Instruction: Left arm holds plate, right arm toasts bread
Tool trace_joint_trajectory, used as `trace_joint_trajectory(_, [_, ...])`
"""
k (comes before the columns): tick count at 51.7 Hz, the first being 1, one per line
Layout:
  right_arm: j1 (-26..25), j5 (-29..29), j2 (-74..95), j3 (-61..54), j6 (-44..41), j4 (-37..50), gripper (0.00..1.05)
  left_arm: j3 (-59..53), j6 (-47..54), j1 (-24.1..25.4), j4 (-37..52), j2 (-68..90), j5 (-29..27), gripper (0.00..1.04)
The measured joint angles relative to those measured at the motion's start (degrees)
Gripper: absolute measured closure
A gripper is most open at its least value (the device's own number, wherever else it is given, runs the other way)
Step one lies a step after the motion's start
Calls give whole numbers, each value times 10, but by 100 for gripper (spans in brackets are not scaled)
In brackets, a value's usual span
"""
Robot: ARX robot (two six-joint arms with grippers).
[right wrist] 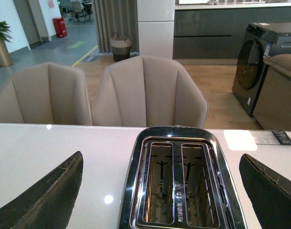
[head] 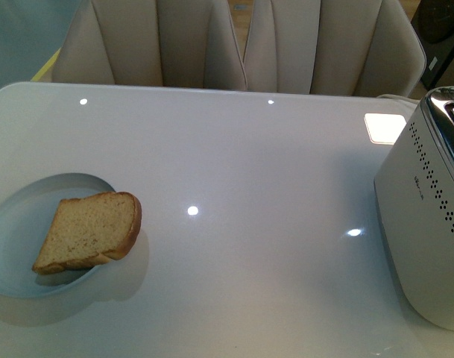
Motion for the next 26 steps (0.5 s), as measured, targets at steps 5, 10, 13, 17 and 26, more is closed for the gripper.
trace_joint_trajectory(5, [0, 0, 0, 0, 0, 0, 9, 0, 0, 0, 0, 0, 0, 7])
trace_joint_trajectory(10, [0, -1, 0, 0, 0, 0, 9, 80, -42, 41, -197, 125, 125, 7])
trace_joint_trajectory(13, [0, 0, 0, 0, 0, 0, 9, 88, -50, 55, -228, 176, 141, 7])
trace_joint_trajectory(17, [0, 0, 0, 0, 0, 0, 9, 93, -51, 65, -214, 202, 156, 7])
trace_joint_trajectory(26, [0, 0, 0, 0, 0, 0, 9, 115, -48, 74, -86, 319, 163, 7])
